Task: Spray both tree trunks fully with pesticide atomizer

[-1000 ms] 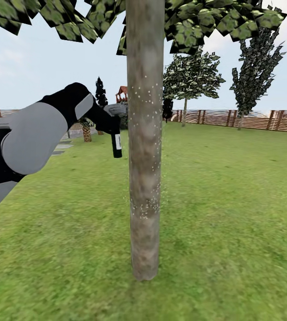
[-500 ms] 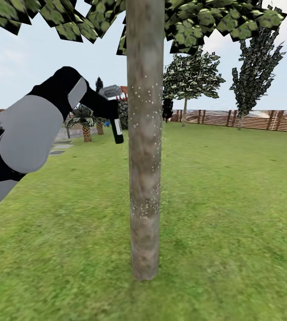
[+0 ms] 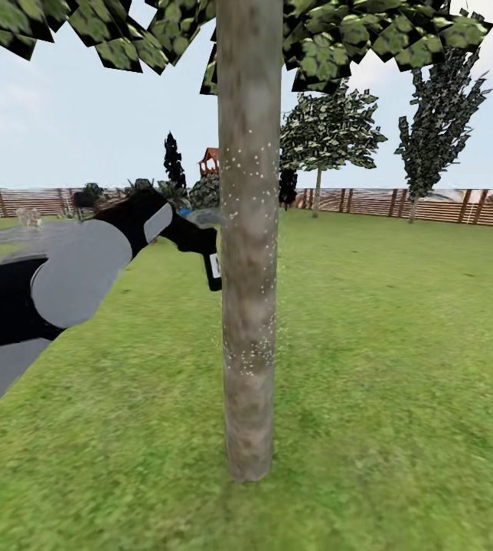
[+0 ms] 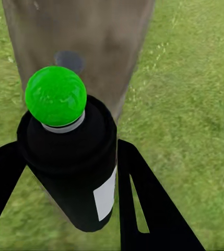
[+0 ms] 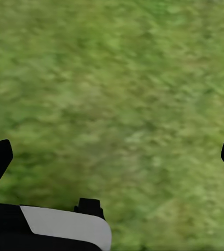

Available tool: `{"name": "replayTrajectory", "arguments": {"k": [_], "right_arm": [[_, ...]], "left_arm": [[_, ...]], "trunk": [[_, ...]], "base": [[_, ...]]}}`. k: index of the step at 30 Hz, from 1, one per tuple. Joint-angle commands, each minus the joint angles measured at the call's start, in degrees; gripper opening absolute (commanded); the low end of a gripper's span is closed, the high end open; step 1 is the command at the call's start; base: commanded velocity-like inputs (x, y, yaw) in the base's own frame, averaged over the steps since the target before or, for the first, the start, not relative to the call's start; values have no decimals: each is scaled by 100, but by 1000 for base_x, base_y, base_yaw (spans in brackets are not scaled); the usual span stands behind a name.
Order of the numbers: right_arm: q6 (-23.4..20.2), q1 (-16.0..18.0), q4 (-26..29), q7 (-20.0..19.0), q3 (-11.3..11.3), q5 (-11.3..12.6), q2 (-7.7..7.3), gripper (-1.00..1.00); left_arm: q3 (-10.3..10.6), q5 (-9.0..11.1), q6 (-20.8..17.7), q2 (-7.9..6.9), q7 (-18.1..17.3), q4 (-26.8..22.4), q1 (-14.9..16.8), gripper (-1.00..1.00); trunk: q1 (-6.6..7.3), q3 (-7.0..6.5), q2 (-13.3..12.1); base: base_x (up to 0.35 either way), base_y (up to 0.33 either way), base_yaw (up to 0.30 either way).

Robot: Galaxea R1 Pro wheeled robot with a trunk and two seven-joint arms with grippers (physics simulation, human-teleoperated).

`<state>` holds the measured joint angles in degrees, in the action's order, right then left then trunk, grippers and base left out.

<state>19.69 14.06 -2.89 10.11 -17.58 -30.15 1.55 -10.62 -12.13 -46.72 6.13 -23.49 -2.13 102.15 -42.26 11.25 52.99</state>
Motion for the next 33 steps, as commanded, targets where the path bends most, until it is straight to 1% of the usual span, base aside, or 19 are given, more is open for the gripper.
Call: {"name": "replayTrajectory", "arguments": {"k": [1, 3, 5, 6, 7, 9, 10, 11, 14, 16, 18, 20, 22, 24, 25, 26, 31, 33], "right_arm": [[0, 0, 0, 0, 0, 0, 1, 100], [0, 0, -1, 0, 0, 0, 3, 100], [0, 0, -1, 0, 0, 0, 3, 100], [0, 0, -1, 0, 0, 0, 3, 100], [0, 0, -1, 0, 0, 0, 3, 100], [0, 0, -1, 0, 0, 0, 3, 100], [0, 0, -1, 0, 0, 0, 2, 100], [0, 0, -1, 0, 0, 0, 3, 100], [0, 0, -1, 0, 0, 0, 2, 100], [0, 0, -1, 0, 0, 0, 3, 100], [0, 0, -1, 0, 0, 0, 3, 100], [0, 0, -1, 0, 0, 0, 3, 100], [0, 0, -1, 0, 0, 0, 4, 100], [0, 0, -1, 0, 0, 0, 4, 100], [0, 0, -1, 0, 0, 0, 4, 100], [0, 0, -1, 0, 0, 0, 4, 100], [0, 0, -1, 0, 0, 0, 4, 100], [0, 0, -1, 0, 0, 0, 4, 100]], "left_arm": [[2, -1, 42, 90, 0, 13, -132, -100], [0, -3, 69, 137, 1, 18, -335, -100], [-1, -7, 159, 147, 5, 19, -540, -100], [-1, -8, 318, 149, 95, 19, -657, -100], [-1, -7, 418, 150, 321, 21, -761, -100], [-1, -1, 495, 156, 666, 26, -952, -100], [-1, -1, 508, 157, 731, 27, -1006, -100], [-1, 4, 535, 159, 799, 28, -1152, -100], [-1, 1, 714, 153, 836, 28, -1427, -100], [-1, 0, 798, 150, 851, 28, -1767, -100], [-1, -6, 1003, 147, 853, 28, -1949, -100], [-1, -8, 1093, 149, 854, 28, -2105, -100], [0, -7, 1258, 153, 853, 30, -2362, -100], [5, -3, 1363, 211, 854, 34, -2466, -100], [6, -2, 1390, 275, 854, 35, -2512, -100], [7, -1, 1418, 386, 854, 37, -2566, -100], [15, 8, 1436, 386, 854, 43, -2662, -100], [34, 21, 1437, 386, 856, -27, -2670, -100]], "trunk": [[0, -1, 1], [0, -1, 1], [0, -1, 1], [0, -1, 1], [0, -1, 1], [0, -1, 1], [0, -1, 1], [0, -1, 1], [0, -1, 1], [0, -1, 1], [0, -1, 1], [0, -1, 1], [0, -1, 1], [0, -1, 1], [0, -1, 1], [0, -1, 1], [0, -1, 1], [0, -1, 1]], "base": [[0, 0, 0], [0, 0, 0], [0, 0, 0], [0, 0, 0], [0, 0, 0], [0, 0, 0], [0, 0, 0], [0, 0, 0], [0, 0, 0], [0, 0, 0], [0, 0, 0], [0, 0, 0], [0, 0, 0], [0, 0, 0], [0, 0, 0], [0, 0, 0], [0, 0, 0], [0, 0, 0]]}}
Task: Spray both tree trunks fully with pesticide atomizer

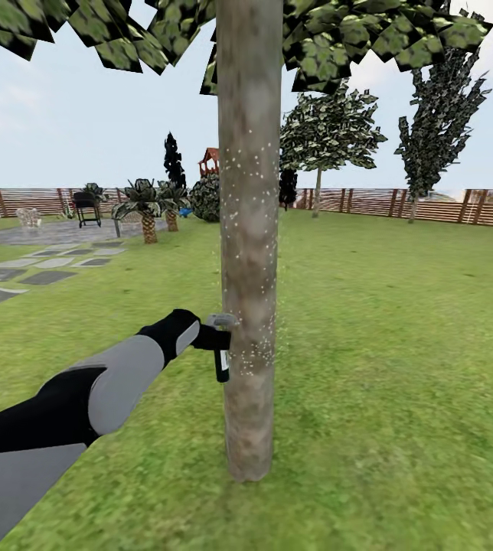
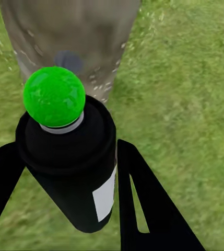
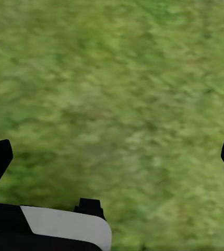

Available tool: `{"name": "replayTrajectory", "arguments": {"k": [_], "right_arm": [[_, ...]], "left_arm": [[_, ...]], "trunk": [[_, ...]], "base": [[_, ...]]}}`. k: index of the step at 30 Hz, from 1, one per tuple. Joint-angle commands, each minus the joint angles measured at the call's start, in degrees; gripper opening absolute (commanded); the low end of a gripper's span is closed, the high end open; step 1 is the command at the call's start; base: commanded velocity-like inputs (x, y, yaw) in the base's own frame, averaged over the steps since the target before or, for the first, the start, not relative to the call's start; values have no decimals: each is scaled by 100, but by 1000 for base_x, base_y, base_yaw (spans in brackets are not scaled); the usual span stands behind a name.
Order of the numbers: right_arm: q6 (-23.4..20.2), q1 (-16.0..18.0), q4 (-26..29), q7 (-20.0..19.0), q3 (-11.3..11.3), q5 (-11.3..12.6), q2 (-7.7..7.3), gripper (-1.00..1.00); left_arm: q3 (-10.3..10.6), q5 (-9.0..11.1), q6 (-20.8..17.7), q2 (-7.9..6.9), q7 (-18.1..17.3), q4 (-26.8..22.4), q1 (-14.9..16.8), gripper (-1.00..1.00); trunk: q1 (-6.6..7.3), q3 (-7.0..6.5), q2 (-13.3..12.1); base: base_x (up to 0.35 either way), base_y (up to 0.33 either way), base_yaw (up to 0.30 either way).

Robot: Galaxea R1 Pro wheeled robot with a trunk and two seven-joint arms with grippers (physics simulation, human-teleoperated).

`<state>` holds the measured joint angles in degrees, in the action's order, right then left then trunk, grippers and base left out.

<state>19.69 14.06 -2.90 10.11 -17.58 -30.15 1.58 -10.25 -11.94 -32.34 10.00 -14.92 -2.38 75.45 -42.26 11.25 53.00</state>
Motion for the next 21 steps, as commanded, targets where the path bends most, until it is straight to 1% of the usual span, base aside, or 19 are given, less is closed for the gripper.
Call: {"name": "replayTrajectory", "arguments": {"k": [1, 2, 3, 5, 7, 8, 9, 10, 12, 13, 14, 15, 16, 18, 21], "right_arm": [[0, 0, 0, 0, 0, 0, 0, 100], [0, 0, 0, 0, 0, 0, 0, 100], [0, 0, 0, 0, 0, 0, 0, 100], [0, 0, 0, 0, 0, 0, -1, 100], [0, 0, 0, 0, 0, 0, 0, 100], [0, 0, 0, 0, 0, 0, 0, 100], [0, 0, 0, 0, 0, 0, 0, 100], [0, 0, 0, 0, 0, 0, 0, 100], [0, 0, 0, 0, 0, 0, 0, 100], [0, 0, 0, 0, 0, 0, 0, 100], [0, -1, 0, 0, 0, 0, -1, 100], [0, -1, 0, 0, 0, 0, -1, 100], [0, -2, 0, 0, 0, 0, 0, 100], [0, 0, 0, 0, 0, 0, -2, 100], [0, 0, 0, 0, 0, 0, 0, 100]], "left_arm": [[17, 5, -13, 0, 3, -144, -2, -100], [25, 3, -26, 0, 4, -332, -1, -100], [39, 2, -104, 0, 15, -798, -2, -100], [46, 125, -494, 0, 21, -1402, -2, -100], [51, 341, -912, 0, 23, -2030, -1, -100], [55, 445, -1240, 0, 24, -2476, 2, -100], [56, 481, -1479, 0, 24, -2705, 2, -100], [57, 494, -1624, 0, 24, -2813, 3, -100], [57, 508, -1786, 0, 25, -2926, 32, -100], [58, 515, -1891, 0, 25, -2963, 228, -100], [58, 521, -2088, 0, 24, -2974, 433, -100], [56, 523, -2195, 0, 24, -2979, 571, -100], [53, 526, -2289, 0, 24, -2980, 763, -100], [50, 533, -2364, 0, 24, -2970, 1015, -100], [49, 537, -2386, 0, 24, -2955, 1155, -100]], "trunk": [[0, 0, 0], [0, 0, 0], [0, 0, 0], [0, 0, 0], [0, 0, 0], [0, 0, 0], [0, 0, 0], [0, 0, 0], [0, 0, 0], [0, 0, 0], [0, 0, 0], [0, 0, 0], [0, 0, 0], [0, 0, 0], [0, 0, 0]], "base": [[0, 0, 0], [0, 0, 0], [0, 0, 0], [0, 0, 0], [0, 0, 0], [0, 0, 0], [0, 0, 0], [0, 0, 0], [0, 0, 0], [0, 0, 0], [0, 0, 0], [0, 0, 0], [0, 0, 0], [0, 0, 0], [0, 0, 0]]}}
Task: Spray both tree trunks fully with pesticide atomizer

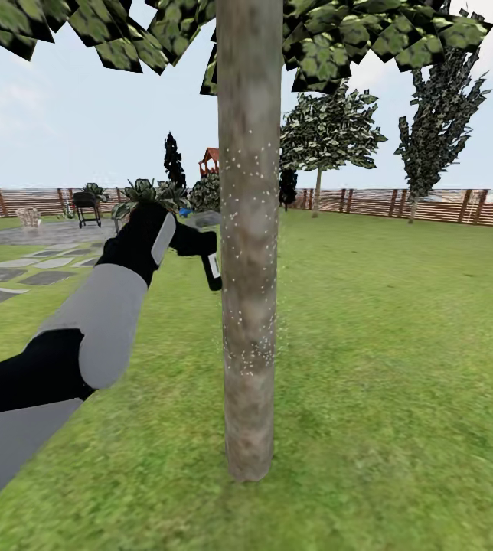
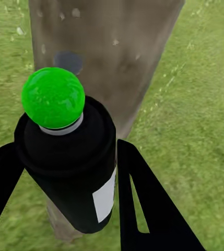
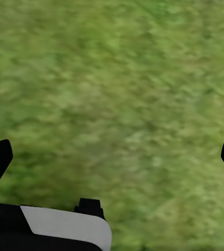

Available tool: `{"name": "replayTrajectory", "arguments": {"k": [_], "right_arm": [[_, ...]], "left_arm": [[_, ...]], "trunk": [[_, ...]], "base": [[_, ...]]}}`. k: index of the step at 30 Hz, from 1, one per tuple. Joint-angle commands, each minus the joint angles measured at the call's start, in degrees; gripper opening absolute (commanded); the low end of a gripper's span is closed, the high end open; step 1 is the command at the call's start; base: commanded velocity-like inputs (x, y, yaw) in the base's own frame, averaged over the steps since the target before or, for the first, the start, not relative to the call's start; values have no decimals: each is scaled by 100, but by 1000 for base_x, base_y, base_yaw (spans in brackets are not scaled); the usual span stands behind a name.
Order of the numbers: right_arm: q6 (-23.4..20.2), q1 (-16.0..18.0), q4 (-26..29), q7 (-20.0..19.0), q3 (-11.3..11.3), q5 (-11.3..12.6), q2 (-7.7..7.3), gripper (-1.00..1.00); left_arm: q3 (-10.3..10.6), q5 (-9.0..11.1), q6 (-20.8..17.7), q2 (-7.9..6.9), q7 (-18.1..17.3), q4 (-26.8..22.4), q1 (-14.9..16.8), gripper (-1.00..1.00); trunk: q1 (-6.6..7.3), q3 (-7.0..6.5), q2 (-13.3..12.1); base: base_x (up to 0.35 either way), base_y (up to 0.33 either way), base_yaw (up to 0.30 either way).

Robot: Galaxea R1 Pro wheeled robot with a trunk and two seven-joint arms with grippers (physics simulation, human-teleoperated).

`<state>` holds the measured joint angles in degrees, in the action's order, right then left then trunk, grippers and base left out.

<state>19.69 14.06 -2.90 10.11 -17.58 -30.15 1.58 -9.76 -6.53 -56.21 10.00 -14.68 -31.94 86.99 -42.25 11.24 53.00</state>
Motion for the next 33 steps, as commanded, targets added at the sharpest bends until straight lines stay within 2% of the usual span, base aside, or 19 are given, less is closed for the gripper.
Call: {"name": "replayTrajectory", "arguments": {"k": [1, 3, 6, 8, 12, 15, 16, 17, 18, 21, 22, 26, 31, 33], "right_arm": [[0, 0, 0, 0, 0, 0, 0, 100], [0, 0, 0, 0, 0, 0, 0, 100], [0, 0, 0, 0, 0, 0, -1, 100], [0, 0, 0, 0, 0, 0, 0, 100], [0, 0, 1, 0, 0, 0, -3, 100], [0, 0, 3, 0, 0, 0, -1, 100], [0, 0, 4, 0, 0, 0, -2, 100], [0, 0, 3, 0, 0, 0, -2, 100], [0, 0, 4, 0, 0, 0, -4, 100], [0, 0, 3, 0, 0, 0, -2, 100], [0, 0, 6, 0, 0, 0, -2, 100], [0, -2, 4, 0, 0, 0, -3, 100], [0, 0, 8, 0, 0, 0, -4, 100], [0, -1, 9, 0, 0, 0, -3, 100]], "left_arm": [[-3, -3, -1, 0, 0, 1, 72, -100], [-14, 251, -10, 0, -7, 9, 219, -100], [-12, 787, -7, 0, -8, 71, 255, -100], [-11, 927, -7, 0, -15, 117, 263, -100], [-12, 988, -4, 0, -145, 247, 266, -100], [-22, 987, 23, 0, -175, 909, 263, -100], [-30, 987, 136, 0, -179, 1164, 264, -100], [-42, 984, 575, 0, -180, 1798, 264, -100], [-51, 981, 799, 0, -173, 2110, 261, -100], [-64, 971, 1246, 0, -168, 2697, 259, -100], [-73, 965, 1513, 0, -168, 2887, 256, -100], [-77, 948, 1705, 0, -160, 2997, 228, -100], [-71, 932, 2031, 0, -137, 3012, -140, -100], [-65, 927, 2279, 0, -119, 3006, -429, -100]], "trunk": [[0, 0, -1], [0, 0, -1], [0, 0, -1], [0, 0, -1], [0, 0, -1], [0, 0, -1], [0, 0, -1], [0, 0, -1], [0, 0, -1], [0, 0, -1], [0, 0, -1], [0, 0, -1], [0, 0, -1], [0, 0, -1]], "base": [[0, 0, 0], [0, 0, 0], [0, 0, 0], [0, 0, 0], [0, 0, 0], [0, 0, 0], [0, 0, 0], [0, 0, 0], [0, 0, 0], [0, 0, 0], [0, 0, 0], [0, 0, 0], [0, 0, 0], [0, 0, 0]]}}
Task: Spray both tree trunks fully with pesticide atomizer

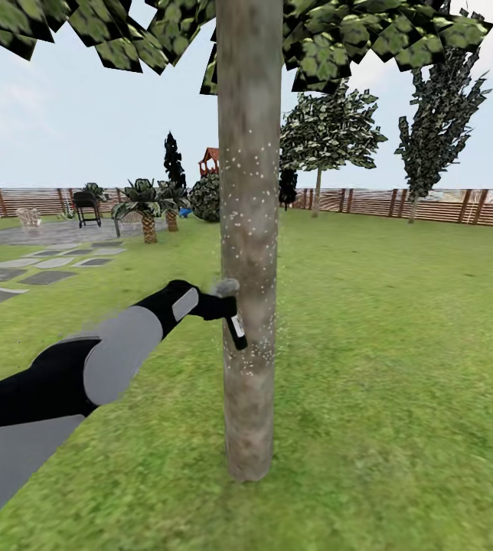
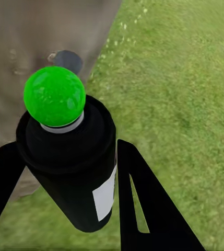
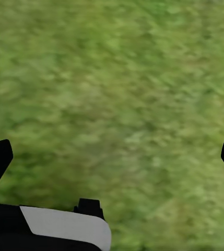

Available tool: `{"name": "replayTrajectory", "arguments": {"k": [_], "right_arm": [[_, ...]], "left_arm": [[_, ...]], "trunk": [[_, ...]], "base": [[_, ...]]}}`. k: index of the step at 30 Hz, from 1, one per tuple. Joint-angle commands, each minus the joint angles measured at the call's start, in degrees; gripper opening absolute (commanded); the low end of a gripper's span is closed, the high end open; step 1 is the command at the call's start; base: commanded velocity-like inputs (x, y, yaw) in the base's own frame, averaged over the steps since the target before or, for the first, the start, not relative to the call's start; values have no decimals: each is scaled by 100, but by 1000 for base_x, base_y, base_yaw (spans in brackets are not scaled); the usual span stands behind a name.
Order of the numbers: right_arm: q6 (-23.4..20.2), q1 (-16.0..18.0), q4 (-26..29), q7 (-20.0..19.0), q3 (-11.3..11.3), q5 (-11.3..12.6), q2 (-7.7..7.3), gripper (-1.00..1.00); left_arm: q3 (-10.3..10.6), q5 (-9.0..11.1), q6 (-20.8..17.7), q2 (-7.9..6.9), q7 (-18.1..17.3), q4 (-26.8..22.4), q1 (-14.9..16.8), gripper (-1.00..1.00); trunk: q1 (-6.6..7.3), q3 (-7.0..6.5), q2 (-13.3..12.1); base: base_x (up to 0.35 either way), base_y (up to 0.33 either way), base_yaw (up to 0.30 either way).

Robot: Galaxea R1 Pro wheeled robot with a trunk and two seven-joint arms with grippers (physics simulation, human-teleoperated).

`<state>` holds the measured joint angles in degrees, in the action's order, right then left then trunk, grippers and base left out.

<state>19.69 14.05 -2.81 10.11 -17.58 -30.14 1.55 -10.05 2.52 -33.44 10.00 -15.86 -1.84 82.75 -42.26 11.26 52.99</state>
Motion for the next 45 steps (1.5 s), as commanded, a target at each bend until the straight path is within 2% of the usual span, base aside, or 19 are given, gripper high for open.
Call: {"name": "replayTrajectory", "arguments": {"k": [1, 3, 5, 6, 7, 10, 12, 14, 16, 18, 19, 21, 28, 34, 40, 42, 44, 45], "right_arm": [[0, 0, 0, 0, 0, 0, 1, 100], [0, 1, 0, 0, 0, 0, -3, 100], [0, 1, 0, 0, 0, 0, -3, 100], [0, 1, 0, 0, 0, 0, -4, 100], [0, 1, 0, 0, 0, 0, -5, 100], [0, 1, 0, 0, 0, 0, -3, 100], [0, 1, 0, 0, 0, 0, 0, 100], [0, 1, -4, 0, 5, 0, 4, 100], [0, 1, -12, 0, 7, 0, 9, 100], [0, 1, -11, 0, 2, 0, 5, 100], [0, 1, -7, 0, 4, 0, 4, 100], [0, 1, -1, 0, 8, 0, 3, 100], [0, 1, 27, 22, 9, 8, -8, 100], [-12, 1, 272, 28, 8, 7, -64, 100], [-5, 1, 289, 16, 19, -2, -67, 100], [-17, 1, 330, 12, 24, -7, -116, 100], [-231, 26, 1080, -3, 21, -5, -322, 100], [-635, 104, 1639, -99, 20, -3, -437, 100]], "left_arm": [[-34, 21, 71, 0, 6, -6, -100, -100], [-33, 18, 357, 0, 62, -4, -348, -100], [-20, -38, 748, 0, 127, -2, -762, -100], [-18, -131, 868, 0, 135, 2, -885, -100], [-16, -379, 1192, 0, 146, 5, -1200, -100], [-15, -558, 1899, 0, 235, 3, -1774, -100], [-14, -583, 2288, 0, 637, 0, -2133, -100], [-14, -592, 2567, 0, 851, -1, -2470, -100], [-14, -594, 2799, 0, 902, -4, -2591, -100], [-8, -601, 3370, -4, 920, -3, -2892, -100], [-7, -602, 3486, -1, 919, -2, -3001, -100], [-2, -599, 3588, 0, 918, 3, -3092, -100], [3, -596, 3616, 0, 918, 8, -3123, -100], [3, -595, 3616, 0, 918, 8, -3132, -100], [3, -602, 3620, -22, 918, -3, -3354, -100], [7, -606, 3628, -35, 918, -7, -3383, -100], [12, -610, 3761, -55, 922, -9, -3392, -100], [12, -609, 3831, -100, 924, -9, -3394, -100]], "trunk": [[0, -2, 1], [0, -2, 1], [0, -2, 1], [0, -2, 1], [0, -2, 1], [0, -2, 1], [0, -2, 1], [0, -2, 1], [0, -2, 1], [0, -2, 1], [0, -2, 1], [0, -2, 1], [0, -2, 1], [0, -2, 1], [0, -2, 1], [0, -2, 1], [0, -2, 1], [0, -2, 1]], "base": [[0, 0, 0], [0, 0, 0], [0, 0, 0], [0, 0, 0], [0, 0, 0], [0, 0, 0], [0, 0, 0], [0, 0, 0], [0, 0, 0], [-38, 24, 0], [-181, 117, 0], [-276, 166, 0], [-324, 177, 0], [-335, 167, 0], [-336, 91, 0], [-119, 24, 0], [-39, 8, 0], [-16, 3, 0]]}}
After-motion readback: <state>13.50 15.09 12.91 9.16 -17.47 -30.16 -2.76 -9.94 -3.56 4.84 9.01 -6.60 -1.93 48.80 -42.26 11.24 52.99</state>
